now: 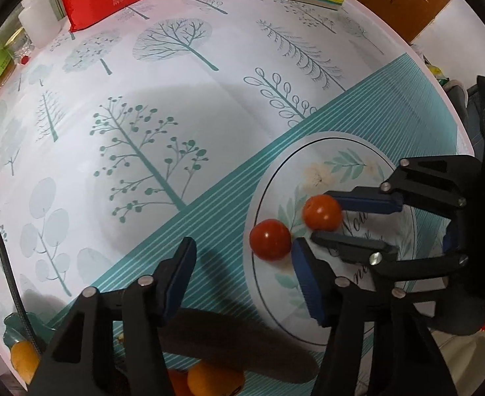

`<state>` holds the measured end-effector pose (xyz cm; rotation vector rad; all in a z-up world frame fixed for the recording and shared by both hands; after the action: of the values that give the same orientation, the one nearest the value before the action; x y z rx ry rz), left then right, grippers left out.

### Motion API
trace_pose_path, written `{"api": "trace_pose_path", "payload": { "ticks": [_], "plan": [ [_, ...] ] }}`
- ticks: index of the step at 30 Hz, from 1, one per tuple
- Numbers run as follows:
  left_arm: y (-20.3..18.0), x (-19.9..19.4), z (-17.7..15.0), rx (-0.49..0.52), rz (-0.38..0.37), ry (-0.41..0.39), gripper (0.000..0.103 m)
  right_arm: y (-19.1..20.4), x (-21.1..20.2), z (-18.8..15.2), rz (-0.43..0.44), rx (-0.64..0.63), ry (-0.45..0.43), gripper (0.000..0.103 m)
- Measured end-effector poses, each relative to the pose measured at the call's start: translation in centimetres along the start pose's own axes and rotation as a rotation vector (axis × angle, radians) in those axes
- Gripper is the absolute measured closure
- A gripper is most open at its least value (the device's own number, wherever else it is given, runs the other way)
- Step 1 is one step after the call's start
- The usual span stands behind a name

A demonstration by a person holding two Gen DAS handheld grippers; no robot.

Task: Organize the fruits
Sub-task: 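Grasp a cherry tomato with the left tool while the right tool grasps the other cherry tomato, then carry both cherry tomatoes with both tools over the green plate and lower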

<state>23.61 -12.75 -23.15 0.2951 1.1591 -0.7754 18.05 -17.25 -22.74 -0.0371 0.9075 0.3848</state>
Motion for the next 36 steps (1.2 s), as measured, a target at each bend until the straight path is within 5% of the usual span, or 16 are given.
{"api": "trace_pose_path", "payload": {
  "ticks": [10, 19, 36],
  "plan": [
    [-2.1, 1.7, 0.9, 0.026, 0.028, 0.010, 0.075, -2.5, -1.4, -0.9, -0.030, 0.094, -0.007, 0.078],
    [-2.8, 1.4, 0.9, -0.028, 0.067, -0.011, 0.078, -2.0, -2.0, -1.6, -0.022, 0.114, -0.016, 0.078],
    [-0.3, -12.4, -3.5, -0.139, 0.273, -0.204, 0.079, 3.7, -7.4, 0.4, -0.017, 0.065, -0.102, 0.078]
  ]
}}
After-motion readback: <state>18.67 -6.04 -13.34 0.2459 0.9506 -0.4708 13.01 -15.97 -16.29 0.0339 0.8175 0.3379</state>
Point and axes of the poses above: each gripper's, at about its wrist camera, not at the fingertips, and x roughly the way its jaws point, y to its left, z to its top, the point moved 5 cm from there along x, roughly the way its jaws point, and after that the axes turned 11 degrees about -y, right-handed, at the moved point
